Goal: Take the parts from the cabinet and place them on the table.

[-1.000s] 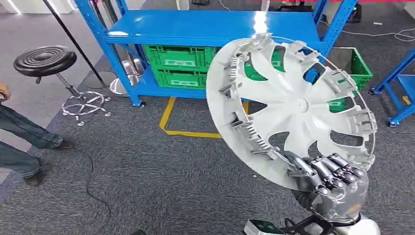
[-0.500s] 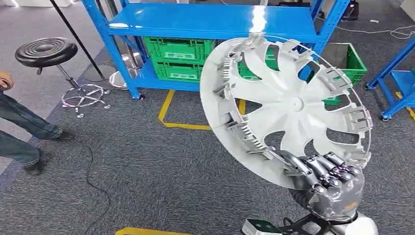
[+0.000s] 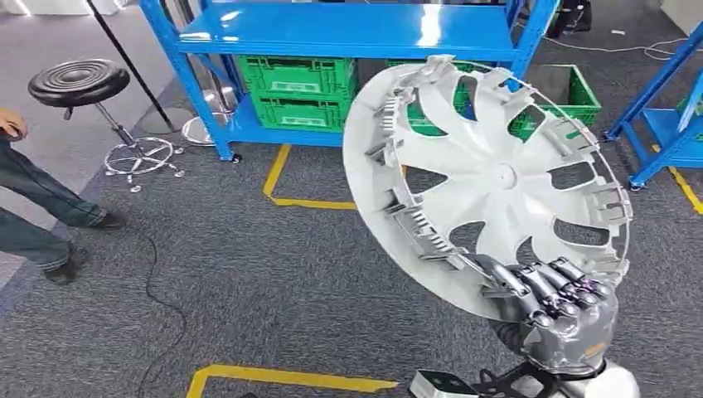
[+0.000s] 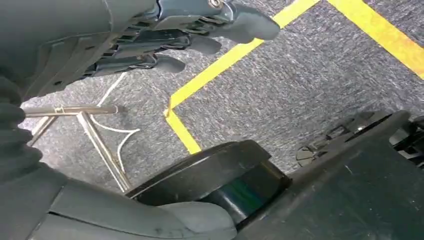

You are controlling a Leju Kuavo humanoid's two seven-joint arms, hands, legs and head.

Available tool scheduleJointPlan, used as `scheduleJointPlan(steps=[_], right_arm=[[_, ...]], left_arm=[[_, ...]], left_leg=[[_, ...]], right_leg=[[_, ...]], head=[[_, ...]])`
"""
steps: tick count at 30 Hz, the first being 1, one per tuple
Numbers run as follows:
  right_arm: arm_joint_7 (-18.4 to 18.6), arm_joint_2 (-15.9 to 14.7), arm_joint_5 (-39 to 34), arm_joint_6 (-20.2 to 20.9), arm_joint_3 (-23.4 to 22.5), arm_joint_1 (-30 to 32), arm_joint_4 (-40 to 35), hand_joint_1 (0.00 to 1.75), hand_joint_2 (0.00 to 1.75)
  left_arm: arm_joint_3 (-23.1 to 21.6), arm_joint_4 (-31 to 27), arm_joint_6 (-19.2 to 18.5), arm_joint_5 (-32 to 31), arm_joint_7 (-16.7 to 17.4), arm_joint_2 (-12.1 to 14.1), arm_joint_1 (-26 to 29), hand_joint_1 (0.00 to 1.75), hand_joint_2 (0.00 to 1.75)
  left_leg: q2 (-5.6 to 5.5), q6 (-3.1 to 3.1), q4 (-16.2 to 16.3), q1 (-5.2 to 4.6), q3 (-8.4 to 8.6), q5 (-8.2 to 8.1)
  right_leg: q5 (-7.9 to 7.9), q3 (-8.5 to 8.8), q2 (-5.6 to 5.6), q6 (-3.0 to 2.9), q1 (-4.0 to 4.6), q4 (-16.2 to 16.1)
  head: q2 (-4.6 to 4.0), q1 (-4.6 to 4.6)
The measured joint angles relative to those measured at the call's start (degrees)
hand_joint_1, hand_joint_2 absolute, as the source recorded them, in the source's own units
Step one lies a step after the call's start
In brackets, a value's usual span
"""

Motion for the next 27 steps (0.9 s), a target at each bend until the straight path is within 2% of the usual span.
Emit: scheduleJointPlan(steps=[1,2,3,4,5,6,7,8,9,10,11,12,13,15,16,17,19,20,21,22,23,24,25,26,27], right_arm=[[0.0,0.0,-0.02,0.0,0.0,-0.03,0.02,1.75,1.75],[0.0,0.0,-0.04,0.0,0.02,-0.02,0.0,1.75,1.75],[0.0,0.0,-0.04,0.0,0.02,-0.02,0.02,1.75,1.75],[0.0,0.0,-0.04,0.0,0.02,0.01,0.02,1.75,1.75],[0.0,0.0,-0.04,0.0,0.02,0.05,0.02,1.75,1.75],[0.0,0.0,-0.07,0.0,0.02,0.08,0.02,1.75,1.75],[0.0,0.0,-0.09,0.0,0.02,0.06,0.02,1.75,1.75],[0.0,0.0,-0.13,0.0,0.02,0.07,0.02,1.75,1.75],[0.0,0.0,-0.22,0.0,0.02,0.09,0.02,1.75,1.75],[0.0,0.02,-0.33,0.0,0.02,0.09,0.02,1.75,1.75],[0.02,0.02,-0.5,0.0,0.02,0.08,0.02,1.75,1.75],[0.02,0.02,-0.57,0.0,0.02,0.04,0.02,1.75,1.75],[0.02,0.02,-0.66,0.0,0.02,-0.01,0.02,1.75,1.75],[0.0,0.02,-0.64,0.0,0.02,0.0,0.0,1.75,1.75],[0.0,0.02,-0.59,0.0,0.04,0.1,0.0,1.75,1.75],[0.0,0.02,-0.57,0.0,0.04,0.06,0.0,1.75,1.75],[0.0,0.02,-0.44,0.0,0.02,0.11,0.02,1.75,1.75],[0.0,0.02,-0.44,0.0,0.04,0.11,0.02,1.75,1.75],[0.0,0.02,-0.33,0.0,0.04,0.11,0.02,1.75,1.75],[0.0,0.02,-0.2,0.0,0.02,0.12,0.02,1.75,1.75],[0.0,0.02,-0.15,0.0,0.02,0.13,0.02,1.75,1.75],[0.0,0.02,-0.13,0.0,0.02,0.09,0.02,1.75,1.75],[0.0,0.02,-0.13,0.0,0.02,-0.01,0.02,1.75,1.75],[0.0,0.02,-0.07,0.0,0.04,-0.17,0.02,1.75,1.75],[0.0,0.04,-0.07,0.0,0.04,-0.25,-0.02,1.75,1.75]], left_arm=[[0.0,0.02,0.04,0.02,-0.02,-0.02,-0.01,0.0,1.75],[0.0,0.02,0.09,0.02,-0.04,-0.02,-0.05,0.0,1.75],[0.0,0.02,0.13,0.02,-0.09,-0.02,-0.12,0.0,1.75],[0.0,0.02,0.2,0.04,-0.18,-0.02,-0.18,0.0,1.75],[0.02,0.02,0.22,0.09,-0.26,-0.02,-0.2,0.0,1.75],[0.02,0.02,0.22,0.2,-0.37,-0.02,-0.19,0.0,1.75],[0.02,0.02,0.22,0.22,-0.52,-0.04,-0.14,0.0,1.75],[0.02,0.02,0.22,0.2,-0.61,-0.11,0.02,0.0,1.75],[0.0,0.02,0.2,0.17,-0.7,-0.15,0.21,0.0,1.75],[0.0,0.02,0.17,0.15,-0.72,-0.15,0.57,0.0,1.75],[0.0,0.02,0.17,0.04,-0.85,-0.11,0.86,0.0,1.75],[0.0,0.04,0.17,0.02,-0.87,-0.17,0.99,0.0,1.75],[0.0,0.07,0.17,0.02,-0.87,-0.15,1.05,0.0,1.75],[0.0,0.11,0.15,0.02,-0.98,-0.28,1.12,0.0,1.75],[0.0,0.11,0.15,0.02,-1.01,-0.37,1.17,0.0,1.75],[0.0,0.11,0.15,0.02,-1.03,-0.39,1.21,0.0,1.75],[0.0,0.11,0.15,0.04,-1.03,-0.39,1.27,0.0,1.75],[0.0,0.13,0.15,0.04,-1.03,-0.39,1.3,0.0,1.75],[0.0,0.11,0.15,0.04,-1.03,-0.39,1.28,0.0,1.75],[0.0,0.13,0.15,0.04,-1.03,-0.39,1.29,0.0,1.75],[0.02,0.13,0.15,0.04,-1.03,-0.39,1.28,0.0,1.75],[0.02,0.13,0.15,0.04,-1.03,-0.41,1.26,0.0,1.75],[0.02,0.11,0.15,0.04,-1.03,-0.46,1.24,0.0,1.75],[0.02,0.11,0.15,0.04,-1.03,-0.43,1.18,0.0,1.75],[0.02,0.11,0.15,0.04,-1.01,-0.43,1.14,0.0,1.75]], left_leg=[[-0.04,-0.48,0.9,0.11,-0.28,-2.74],[-0.06,-0.79,3.19,0.15,-0.54,-6.24],[-0.07,-1.1,7.33,0.21,-1.03,-10.15],[-0.07,-1.25,11.41,0.22,-1.51,-12.48],[-0.07,-1.33,15.08,0.22,-1.73,-13.35],[-0.07,-1.31,16.91,0.22,-1.39,-12.05],[-0.07,-1.18,16.56,0.23,-0.29,-9.79],[-0.07,-0.9,13.3,0.23,2.06,-7.5],[-0.08,-0.48,8.36,0.22,5.26,-6.13],[-0.16,0.05,2.83,0.16,8.51,-6.06],[-0.19,0.57,-0.44,-0.06,10.69,-8.03],[-0.16,0.69,-2.18,-0.13,11.2,-8.34],[-0.15,0.75,-2.31,-0.32,10.8,-8.37],[-0.12,1.49,-3.47,-0.06,10.6,-8.15],[0.16,1.85,-3.97,0.25,10.53,-7.45],[0.13,2.33,-3.96,0.32,10.02,-7.05],[0.21,2.57,-3.84,0.17,9.05,-6.43],[0.26,2.57,-3.78,0.05,8.67,-6.12],[0.27,2.53,-3.67,-0.03,8.35,-5.89],[0.27,2.5,-3.5,-0.05,8.14,-5.8],[0.26,2.46,-3.26,-0.05,8.0,-5.78],[0.24,2.39,-2.94,-0.04,7.91,-5.82],[0.23,2.14,-2.47,-0.05,7.76,-5.99],[0.23,1.8,-2.12,-0.47,7.33,-6.13],[0.2,1.61,-1.49,-0.52,6.78,-5.99]], right_leg=[[0.56,-0.56,-0.07,-0.44,0.03,0.02],[1.13,-1.17,-0.14,-0.89,0.04,0.02],[1.61,-2.0,-0.15,-1.05,0.1,0.03],[2.13,-2.4,-0.19,-1.18,0.19,0.09],[2.75,-2.98,-0.22,-1.15,0.25,0.14],[3.44,-3.81,-0.26,-1.11,0.28,0.26],[3.94,-4.59,-0.26,-1.06,0.34,0.34],[4.41,-5.31,-0.25,-0.96,0.41,0.43],[4.75,-5.57,-0.2,-0.86,0.47,0.48],[5.03,-5.73,-0.16,-0.75,0.5,0.47],[5.4,-6.03,-0.16,-0.44,0.68,0.52],[5.84,-6.28,-0.15,-0.08,0.64,0.54],[6.22,-6.52,-0.22,0.23,0.57,0.47],[6.99,-6.93,-0.39,1.07,0.82,0.25],[5.84,-8.07,-0.15,1.19,0.65,1.18],[3.55,-9.1,0.0,1.3,0.66,3.63],[-1.36,-12.53,0.07,1.54,0.58,12.8],[-2.87,-13.84,0.07,1.65,0.58,16.62],[-2.99,-14.04,0.08,1.73,0.59,18.17],[-1.83,-12.76,0.07,1.73,0.59,16.74],[0.17,-10.19,0.07,1.66,0.59,13.03],[2.56,-6.76,0.04,1.51,0.57,7.33],[3.8,-3.79,-0.04,1.39,0.56,1.92],[2.41,-2.89,-0.07,1.21,0.73,0.53],[2.66,-2.65,0.2,0.78,0.67,0.2]], head=[[0.0,-0.18],[0.0,-0.31],[0.0,-0.39],[0.0,-0.37],[0.0,-0.39],[0.0,-0.39],[0.0,-0.39],[0.0,-0.42],[0.0,-0.39],[0.0,-0.42],[0.0,-0.33],[0.0,-0.39],[0.0,-0.37],[0.0,-0.29],[0.0,-0.28],[0.0,-0.15],[0.0,-0.24],[0.0,-0.24],[0.0,-0.24],[0.0,-0.24],[0.0,-0.24],[0.0,-0.22],[0.0,-0.2],[0.0,-0.2],[0.0,-0.35]])
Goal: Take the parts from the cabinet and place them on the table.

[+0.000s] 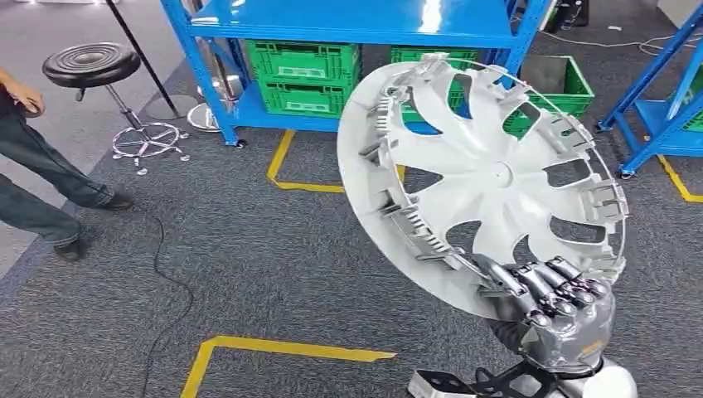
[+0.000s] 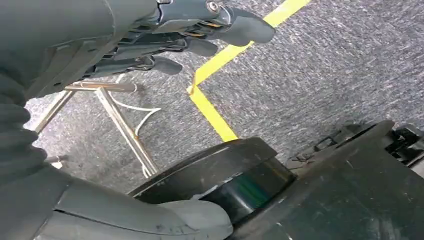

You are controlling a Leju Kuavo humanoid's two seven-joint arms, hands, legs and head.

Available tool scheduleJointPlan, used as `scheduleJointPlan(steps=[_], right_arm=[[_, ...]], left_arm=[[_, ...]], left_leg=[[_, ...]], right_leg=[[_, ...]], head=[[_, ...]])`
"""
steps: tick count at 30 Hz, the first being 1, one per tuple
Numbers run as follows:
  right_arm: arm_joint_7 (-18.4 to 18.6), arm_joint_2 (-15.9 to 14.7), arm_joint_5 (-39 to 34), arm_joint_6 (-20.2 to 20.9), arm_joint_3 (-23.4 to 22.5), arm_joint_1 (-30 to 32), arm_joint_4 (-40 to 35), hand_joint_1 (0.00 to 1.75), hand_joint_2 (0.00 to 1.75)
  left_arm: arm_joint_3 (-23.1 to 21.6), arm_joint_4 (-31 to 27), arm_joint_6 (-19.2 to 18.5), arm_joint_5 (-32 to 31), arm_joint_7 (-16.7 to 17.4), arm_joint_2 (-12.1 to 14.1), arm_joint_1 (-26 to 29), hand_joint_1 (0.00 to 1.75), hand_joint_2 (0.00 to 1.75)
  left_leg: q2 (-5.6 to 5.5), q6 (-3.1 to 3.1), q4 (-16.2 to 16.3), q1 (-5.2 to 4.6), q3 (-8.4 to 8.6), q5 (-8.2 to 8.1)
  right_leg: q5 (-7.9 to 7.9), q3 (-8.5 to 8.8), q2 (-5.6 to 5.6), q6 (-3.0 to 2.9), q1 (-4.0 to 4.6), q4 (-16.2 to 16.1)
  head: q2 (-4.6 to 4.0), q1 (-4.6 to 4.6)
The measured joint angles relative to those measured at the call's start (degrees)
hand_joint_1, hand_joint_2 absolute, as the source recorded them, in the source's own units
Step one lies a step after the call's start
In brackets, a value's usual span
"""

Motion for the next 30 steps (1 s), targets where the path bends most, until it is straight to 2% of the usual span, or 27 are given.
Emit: scheduleJointPlan(steps=[2,3,4,5,7,8,9,10,11,13,14,15,18,19,20,21,23,24,25,26,27,28,29,30], right_arm=[[0.0,0.0,0.09,0.0,0.0,0.17,0.02,1.75,1.75],[0.02,0.0,0.07,0.0,0.0,0.11,0.02,1.75,1.75],[0.02,0.0,0.07,0.0,-0.02,0.07,0.02,1.75,1.75],[0.02,0.02,0.04,0.0,0.0,0.07,0.02,1.75,1.75],[0.0,0.11,0.07,0.0,0.02,-0.05,0.02,1.75,1.75],[0.0,0.11,0.07,0.0,0.02,-0.11,0.02,1.75,1.75],[0.0,0.11,0.09,0.0,0.02,-0.11,0.02,1.75,1.75],[0.0,0.11,0.13,0.0,0.02,-0.1,0.02,1.75,1.75],[0.0,0.11,0.2,0.0,0.04,-0.11,0.02,1.75,1.75],[0.0,0.15,0.35,0.0,0.09,-0.2,0.0,1.75,1.75],[0.0,0.22,0.42,0.0,0.09,-0.29,-0.02,1.75,1.75],[0.0,0.24,0.48,0.0,0.09,-0.4,-0.07,1.75,1.75],[0.0,0.26,0.96,-0.02,0.09,-0.42,-0.28,1.75,1.75],[0.0,0.26,1.05,0.0,0.11,-0.42,-0.31,1.75,1.75],[0.0,0.26,1.03,-0.02,0.11,-0.44,-0.31,1.75,1.75],[0.0,0.26,0.98,-0.02,0.11,-0.57,-0.31,1.75,1.75],[0.0,0.26,1.03,-0.02,0.11,-0.61,-0.31,1.75,1.75],[0.0,0.26,1.12,-0.02,0.11,-0.6,-0.31,1.75,1.75],[0.0,0.26,1.16,-0.02,0.11,-0.54,-0.28,1.75,1.75],[0.0,0.26,1.25,-0.02,0.11,-0.5,-0.28,1.75,1.75],[0.0,0.28,1.31,-0.02,0.11,-0.48,-0.28,1.75,1.75],[0.0,0.28,1.46,-0.02,0.11,-0.52,-0.28,1.75,1.75],[0.0,0.28,1.6,-0.02,0.11,-0.63,-0.31,1.75,1.75],[0.0,0.35,1.66,-0.02,0.11,-0.71,-0.33,1.75,1.75]], left_arm=[[0.02,0.0,0.02,0.06,-0.02,0.02,-0.02,0.0,1.75],[0.0,0.0,0.02,0.09,-0.02,0.09,-0.08,0.0,1.75],[0.0,0.0,0.02,0.11,-0.02,0.13,-0.1,0.0,1.75],[0.0,0.0,0.02,0.15,-0.02,0.11,-0.12,0.0,1.75],[0.04,0.0,0.02,0.26,-0.18,0.24,-0.31,0.0,1.75],[0.07,0.0,0.02,0.41,-0.17,0.33,-0.56,0.0,1.75],[0.09,0.0,0.02,0.44,-0.18,0.33,-0.74,0.0,1.75],[0.09,0.0,0.02,0.44,-0.17,0.33,-0.78,0.0,1.75],[0.07,0.0,0.02,0.42,-0.15,0.31,-0.71,0.0,1.75],[0.02,0.02,0.02,0.28,0.0,0.2,-0.45,0.0,1.75],[0.02,0.02,0.0,0.13,0.0,0.2,-0.12,0.0,1.75],[0.02,0.04,0.0,0.0,0.0,0.15,0.04,0.0,1.75],[0.02,0.04,0.0,-0.02,0.0,0.11,0.05,0.0,1.75],[0.02,0.04,0.02,-0.02,0.0,0.02,0.08,0.0,1.75],[0.02,0.04,0.0,-0.02,0.0,-0.02,0.06,0.0,1.75],[0.02,0.04,0.02,-0.02,0.0,-0.04,0.05,0.0,1.75],[0.02,0.04,0.02,0.0,0.0,-0.07,0.05,0.0,1.75],[0.02,0.04,0.02,0.0,0.04,-0.07,0.06,0.0,1.75],[0.02,0.04,0.02,0.0,0.09,-0.07,0.07,0.0,1.75],[0.02,0.04,0.02,0.0,0.11,-0.07,0.07,0.0,1.75],[0.02,0.04,0.02,0.0,0.11,-0.09,0.07,0.0,1.75],[0.02,0.04,0.07,0.0,0.11,-0.13,0.05,0.0,1.75],[0.02,0.04,0.07,0.0,0.11,-0.2,0.06,0.0,1.75],[0.02,0.04,0.11,0.0,0.11,-0.2,0.02,0.0,1.75]], left_leg=[[0.02,-0.58,-0.03,0.06,-0.36,0.39],[0.0,-0.71,0.13,-0.06,-0.41,0.35],[-0.16,-1.04,0.63,-0.02,-0.6,-0.39],[-0.17,-1.5,2.37,0.05,-1.31,-1.97],[-0.19,-2.19,11.36,0.4,-4.96,-6.87],[-0.19,-2.34,15.79,0.4,-6.66,-8.64],[-0.2,-2.41,18.36,0.4,-7.39,-9.16],[-0.19,-2.36,17.73,0.41,-6.74,-8.08],[-0.19,-2.2,14.57,0.43,-4.97,-5.85],[-0.23,-1.63,4.0,0.43,0.06,-0.48],[-0.44,-1.34,1.41,0.37,1.31,-0.47],[-0.44,-1.14,0.69,0.16,1.03,-0.23],[-0.42,-0.25,-0.07,0.15,0.45,-0.75],[-0.31,0.27,-0.9,0.77,0.64,-0.2],[-0.32,0.53,-1.0,0.69,0.57,0.01],[-0.31,0.74,-0.99,0.68,0.37,0.15],[-0.19,0.99,-0.96,0.49,0.05,0.32],[-0.17,1.02,-0.86,0.42,-0.07,0.35],[-0.17,1.03,-0.82,0.38,-0.08,0.37],[-0.19,1.03,-0.78,0.36,-0.04,0.37],[-0.22,1.01,-0.72,0.36,0.03,0.35],[-0.25,0.93,-0.68,0.36,0.16,0.3],[-0.26,0.75,-0.67,0.31,0.17,0.22],[-0.31,0.47,-0.16,-0.12,-0.19,0.15]], right_leg=[[0.22,-0.68,0.04,-0.4,0.11,0.39],[0.42,-0.75,0.04,-0.71,-0.15,0.21],[0.67,-0.71,-0.16,-1.1,-0.5,0.01],[0.77,-0.82,-0.17,-1.29,-0.53,0.01],[0.98,-1.24,-0.28,-1.6,-0.48,0.05],[1.04,-1.44,-0.36,-1.67,-0.46,0.08],[1.12,-1.54,-0.41,-1.67,-0.45,0.1],[1.18,-1.55,-0.39,-1.65,-0.45,0.1],[1.23,-1.54,-0.3,-1.64,-0.45,0.12],[1.3,-1.3,-0.11,-1.52,-0.45,0.13],[1.43,-1.6,-0.08,-1.32,-0.41,0.07],[1.69,-2.0,0.07,-0.92,-0.13,0.36],[2.37,-2.89,-0.27,0.13,-0.07,0.27],[1.77,-3.39,-0.28,0.33,-0.07,0.65],[0.47,-4.09,-0.16,0.49,-0.04,2.03],[-1.61,-5.55,-0.07,0.61,-0.06,5.41],[-5.8,-9.62,-0.07,0.91,-0.06,14.85],[-6.64,-10.97,-0.07,1.01,-0.03,18.03],[-5.94,-10.86,-0.07,0.96,-0.03,18.21],[-4.15,-9.44,-0.07,0.91,-0.02,15.79],[-1.69,-7.0,-0.08,0.76,-0.01,11.22],[0.91,-3.88,-0.12,0.5,-0.01,5.26],[1.18,-1.79,-0.2,0.19,0.09,0.94],[1.07,-0.65,-0.15,0.08,0.18,-0.3]], head=[[0.0,-0.04],[0.0,-0.02],[0.0,0.03],[0.0,-0.44],[0.0,-0.5],[0.0,-0.52],[0.0,-0.52],[0.0,-0.52],[0.0,-0.55],[0.0,-0.52],[0.0,-0.46],[0.0,-0.55],[0.0,-0.5],[0.0,-0.5],[0.0,-0.44],[0.0,-0.3],[0.0,-0.39],[0.0,-0.39],[0.0,-0.39],[0.0,-0.39],[0.0,-0.37],[0.0,-0.37],[0.0,-0.35],[0.0,-0.39]])
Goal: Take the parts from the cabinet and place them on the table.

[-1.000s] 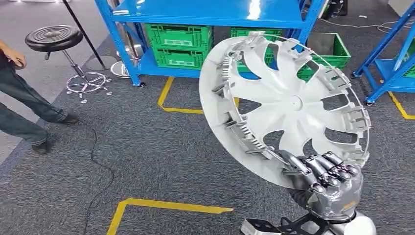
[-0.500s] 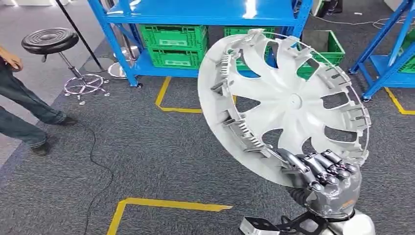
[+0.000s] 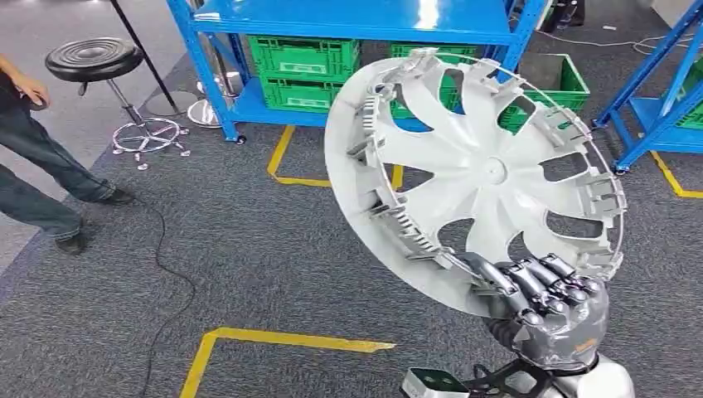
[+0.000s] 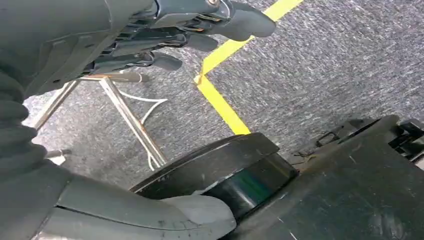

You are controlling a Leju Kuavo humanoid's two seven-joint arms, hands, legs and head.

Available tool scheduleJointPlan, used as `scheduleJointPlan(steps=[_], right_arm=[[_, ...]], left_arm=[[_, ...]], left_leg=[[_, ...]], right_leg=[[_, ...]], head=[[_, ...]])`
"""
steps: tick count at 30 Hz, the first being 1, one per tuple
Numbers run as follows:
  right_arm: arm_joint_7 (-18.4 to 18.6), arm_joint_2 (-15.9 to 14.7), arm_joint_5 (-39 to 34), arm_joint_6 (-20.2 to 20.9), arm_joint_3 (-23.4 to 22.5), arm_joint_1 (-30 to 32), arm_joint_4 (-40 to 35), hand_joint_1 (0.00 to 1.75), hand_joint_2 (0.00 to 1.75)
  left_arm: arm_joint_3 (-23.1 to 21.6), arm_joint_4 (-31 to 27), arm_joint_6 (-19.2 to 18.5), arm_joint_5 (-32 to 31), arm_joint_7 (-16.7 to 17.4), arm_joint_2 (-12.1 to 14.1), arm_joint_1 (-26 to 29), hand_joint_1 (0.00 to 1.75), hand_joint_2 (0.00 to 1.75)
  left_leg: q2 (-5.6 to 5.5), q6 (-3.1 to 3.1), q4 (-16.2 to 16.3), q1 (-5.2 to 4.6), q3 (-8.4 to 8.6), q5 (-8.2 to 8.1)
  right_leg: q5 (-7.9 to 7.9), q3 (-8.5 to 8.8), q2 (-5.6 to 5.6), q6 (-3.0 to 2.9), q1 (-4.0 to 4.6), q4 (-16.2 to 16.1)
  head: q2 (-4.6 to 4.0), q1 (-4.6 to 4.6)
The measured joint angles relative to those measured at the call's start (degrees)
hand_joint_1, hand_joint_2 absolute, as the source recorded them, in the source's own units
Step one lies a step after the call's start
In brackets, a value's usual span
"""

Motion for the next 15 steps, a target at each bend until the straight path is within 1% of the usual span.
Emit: scheduleJointPlan(steps=[1,2,3,11,15], right_arm=[[0.0,0.04,0.0,0.0,0.0,-0.11,-0.05,1.75,1.75],[0.0,0.17,0.13,0.0,0.0,-0.02,-0.05,1.75,1.75],[0.0,0.17,0.17,0.0,-0.04,0.02,-0.05,1.75,1.75],[0.0,0.55,0.66,0.0,-0.11,-0.15,-0.05,1.75,1.75],[0.0,0.57,1.03,0.0,-0.15,-0.26,-0.05,1.75,1.75]], left_arm=[[0.02,0.0,0.02,0.0,0.0,0.02,0.03,0.0,1.75],[0.02,0.0,0.04,0.02,0.0,0.13,0.02,0.0,1.75],[0.02,0.0,0.04,0.02,0.0,0.13,0.0,0.0,1.75],[0.04,0.0,0.09,0.02,0.07,0.13,0.0,0.0,1.75],[0.04,0.0,0.09,0.02,0.07,0.13,0.0,0.0,1.75]], left_leg=[[0.03,-0.26,-0.05,0.04,-0.35,0.21],[0.04,0.13,0.21,-0.11,-0.48,0.12],[0.05,0.28,0.13,-0.07,-0.45,0.15],[0.02,0.17,-0.09,-0.06,-0.46,0.38],[0.01,0.18,0.13,-0.15,-0.59,0.38]], right_leg=[[-0.11,-0.22,0.04,-0.17,-0.03,-0.03],[0.09,-0.37,0.15,0.03,-0.1,-0.2],[0.08,-0.39,0.16,0.01,-0.06,-0.21],[0.07,-0.51,0.09,-0.12,-0.05,-0.1],[0.18,-0.49,0.07,0.02,-0.12,-0.1]], head=[[0.0,-0.09],[0.0,-0.11],[0.0,-0.11],[0.0,-0.13],[0.0,-0.13]])
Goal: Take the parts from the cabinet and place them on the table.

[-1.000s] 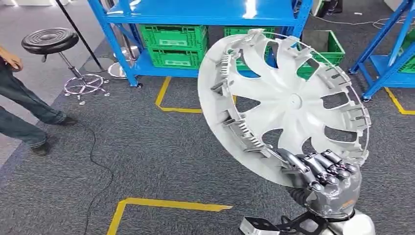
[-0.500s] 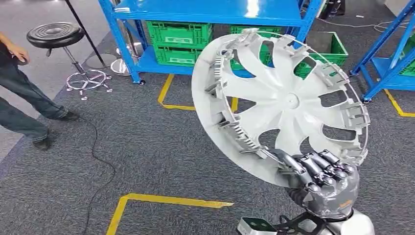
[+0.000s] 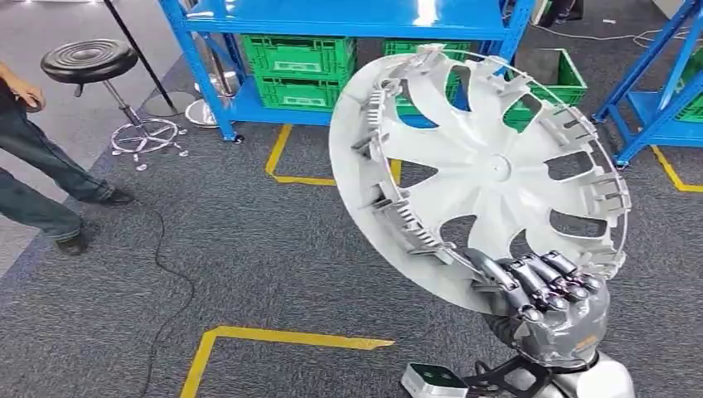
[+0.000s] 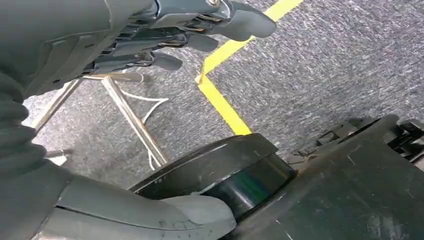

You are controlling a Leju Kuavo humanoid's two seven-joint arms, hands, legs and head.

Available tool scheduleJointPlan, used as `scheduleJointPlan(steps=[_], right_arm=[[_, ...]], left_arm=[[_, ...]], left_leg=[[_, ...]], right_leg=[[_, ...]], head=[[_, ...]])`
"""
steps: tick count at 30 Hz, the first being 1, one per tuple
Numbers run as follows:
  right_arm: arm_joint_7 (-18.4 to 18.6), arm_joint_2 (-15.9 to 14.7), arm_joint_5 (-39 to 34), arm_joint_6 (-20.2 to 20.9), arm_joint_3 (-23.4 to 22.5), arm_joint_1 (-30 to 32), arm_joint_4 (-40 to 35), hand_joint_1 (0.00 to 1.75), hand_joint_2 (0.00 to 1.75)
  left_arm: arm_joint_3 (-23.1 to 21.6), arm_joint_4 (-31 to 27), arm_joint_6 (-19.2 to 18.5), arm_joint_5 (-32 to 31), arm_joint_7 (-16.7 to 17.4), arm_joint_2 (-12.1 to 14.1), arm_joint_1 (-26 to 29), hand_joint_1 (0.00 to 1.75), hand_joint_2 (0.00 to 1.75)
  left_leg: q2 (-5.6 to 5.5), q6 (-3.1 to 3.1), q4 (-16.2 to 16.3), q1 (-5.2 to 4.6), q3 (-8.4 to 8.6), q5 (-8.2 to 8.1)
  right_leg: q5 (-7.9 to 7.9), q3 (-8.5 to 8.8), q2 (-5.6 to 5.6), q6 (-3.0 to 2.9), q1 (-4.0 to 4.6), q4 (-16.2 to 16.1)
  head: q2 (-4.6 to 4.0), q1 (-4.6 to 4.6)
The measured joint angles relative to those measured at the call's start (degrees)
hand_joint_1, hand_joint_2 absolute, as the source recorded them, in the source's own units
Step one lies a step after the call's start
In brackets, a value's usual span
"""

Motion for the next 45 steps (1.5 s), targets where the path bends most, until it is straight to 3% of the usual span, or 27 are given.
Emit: scheduleJointPlan(steps=[2,3,4,5,7,8,9,10,12,13,14,15,16,17,18,23,26,29,33,45], right_arm=[[0.0,0.13,0.13,0.0,0.0,-0.07,0.0,1.75,1.75],[0.0,0.28,0.15,0.0,0.0,-0.08,-0.06,1.75,1.75],[0.02,0.28,0.15,0.0,0.0,-0.08,-0.07,1.75,1.75],[0.02,0.31,0.13,0.0,0.0,-0.26,-0.07,1.75,1.75],[0.0,0.31,0.13,0.0,0.0,-0.24,-0.07,1.75,1.75],[0.0,0.31,0.15,0.0,0.0,-0.22,-0.04,1.75,1.75],[0.0,0.31,0.15,0.0,0.0,-0.22,-0.02,1.75,1.75],[0.0,0.31,0.15,0.0,-0.02,-0.2,0.0,1.75,1.75],[0.0,0.31,0.15,0.0,-0.02,-0.21,0.0,1.75,1.75],[0.0,0.31,0.13,0.0,-0.02,-0.31,0.0,1.75,1.75],[0.0,0.31,0.0,0.0,-0.02,-0.38,0.09,1.75,1.75],[0.0,0.31,-0.22,0.0,0.0,-0.37,0.04,1.75,1.75],[0.0,0.31,-0.33,0.0,0.0,-0.19,0.09,1.75,1.75],[0.0,0.31,-0.42,0.0,0.02,-0.18,0.11,1.75,1.75],[0.0,0.31,-0.48,0.0,0.04,-0.2,0.11,1.75,1.75],[0.0,0.31,-0.48,0.0,0.04,-0.31,0.11,1.75,1.75],[0.0,0.31,-0.5,0.0,0.04,-0.32,0.11,1.75,1.75],[0.0,0.31,-0.52,0.0,0.04,-0.34,0.11,1.75,1.75],[0.0,0.31,-0.52,0.0,0.04,-0.35,0.11,1.75,1.75],[0.0,0.31,-0.68,0.0,0.07,-0.37,0.11,1.75,1.75]], left_arm=[[0.0,0.0,0.0,0.0,0.0,0.0,0.0,0.0,1.75],[0.0,0.0,0.02,-0.02,0.0,-0.11,-0.01,0.0,1.75],[0.0,0.0,0.02,-0.02,0.0,-0.17,-0.04,0.0,1.75],[0.0,0.0,0.02,-0.02,0.0,-0.17,-0.08,0.0,1.75],[0.0,0.0,0.02,0.0,0.0,-0.2,-0.01,0.0,1.75],[0.0,0.0,0.0,0.0,0.0,-0.2,0.01,0.0,1.75],[0.02,0.0,0.02,0.0,0.0,-0.2,0.0,0.0,1.75],[0.02,0.0,0.02,0.0,0.0,-0.2,-0.01,0.0,1.75],[0.02,0.0,0.0,0.0,0.0,-0.33,-0.08,0.0,1.75],[0.02,0.0,0.02,0.0,0.0,-0.35,-0.1,0.0,1.75],[0.02,0.0,0.02,0.0,0.0,-0.31,-0.1,0.0,1.75],[0.04,0.0,0.04,0.04,0.0,-0.28,-0.13,0.0,1.75],[0.04,0.0,0.11,0.13,0.0,-0.22,-0.13,0.0,1.75],[0.07,0.0,0.11,0.24,0.0,-0.2,-0.13,0.0,1.75],[0.07,0.0,0.11,0.33,0.0,-0.2,-0.14,0.0,1.75],[0.07,0.0,0.11,0.46,0.15,-0.2,-0.19,0.0,1.75],[0.07,0.0,0.09,0.46,0.17,-0.2,-0.21,0.0,1.75],[0.07,0.0,0.09,0.46,0.18,-0.2,-0.21,0.0,1.75],[0.07,0.0,0.07,0.46,0.17,-0.2,-0.23,0.0,1.75],[0.09,0.0,-0.15,0.81,0.17,-0.22,-0.23,0.0,1.75]], left_leg=[[-0.02,0.11,-0.12,-0.14,-0.09,0.09],[-0.06,0.38,-1.11,0.27,0.37,0.67],[-0.1,0.35,-1.69,0.52,0.61,1.04],[-0.18,0.67,-1.75,0.59,0.42,1.24],[-0.36,0.69,-1.68,0.58,0.14,1.26],[-0.53,0.69,-1.59,0.57,0.05,1.26],[-0.75,0.68,-1.49,0.58,0.02,1.26],[-1.05,0.62,-1.34,0.6,0.03,1.21],[-1.65,0.17,-0.74,0.74,0.04,0.86],[-1.76,-0.18,-0.37,0.76,-0.03,0.55],[-1.96,-0.5,0.02,0.33,-0.37,0.38],[-2.07,-0.65,0.47,0.32,-0.89,0.42],[-2.01,-0.33,0.66,0.18,-1.08,0.18],[-2.01,0.43,0.6,0.17,-1.21,0.63],[-2.01,0.64,0.5,0.16,-1.18,0.68],[-2.0,0.86,0.2,0.29,-1.08,0.88],[-2.0,0.4,0.06,0.39,-1.1,1.02],[-1.99,-0.91,-0.07,0.54,-1.1,1.01],[-2.0,-1.23,-0.07,0.57,-1.17,1.0],[-1.99,-1.21,0.1,0.28,-1.31,0.99]], right_leg=[[0.19,0.12,-0.09,0.29,-0.1,-0.23],[0.03,0.17,-0.22,0.46,0.11,-0.22],[-0.93,-0.57,-0.07,0.58,-0.04,0.64],[-3.19,-1.94,0.0,0.72,-0.03,3.72],[-7.3,-5.93,0.03,1.13,-0.16,12.66],[-8.44,-7.7,0.02,1.28,-0.15,16.36],[-8.15,-8.39,0.03,1.36,-0.17,17.75],[-6.37,-7.66,0.03,1.41,-0.27,16.1],[-0.81,-2.93,0.1,1.43,-0.5,6.2],[0.19,-0.97,0.12,1.46,-0.62,1.8],[-0.78,-0.54,0.35,1.31,-0.34,1.13],[-0.72,-0.03,0.56,0.51,-0.47,0.73],[-0.54,-0.33,0.57,0.43,-0.57,0.61],[-0.5,-0.41,0.65,0.39,-0.53,0.7],[-0.47,-0.44,0.68,0.33,-0.5,0.7],[-0.5,-0.47,0.67,-0.21,-0.2,0.73],[-0.55,-0.5,0.64,-0.41,-0.08,0.75],[-0.52,-0.56,0.65,-0.48,-0.05,0.81],[-0.5,-0.55,0.63,-0.51,-0.08,0.81],[-0.37,-0.57,0.62,-0.42,-0.34,0.74]], head=[[0.0,0.0],[0.0,-0.02],[0.0,0.15],[0.0,0.22],[0.0,0.18],[0.0,0.24],[0.0,0.24],[0.0,0.24],[0.0,0.26],[0.0,0.31],[0.0,0.28],[0.0,0.24],[0.0,0.18],[0.0,0.15],[0.0,0.18],[0.0,0.15],[0.0,0.18],[0.0,0.2],[0.0,0.2],[0.0,0.2]])
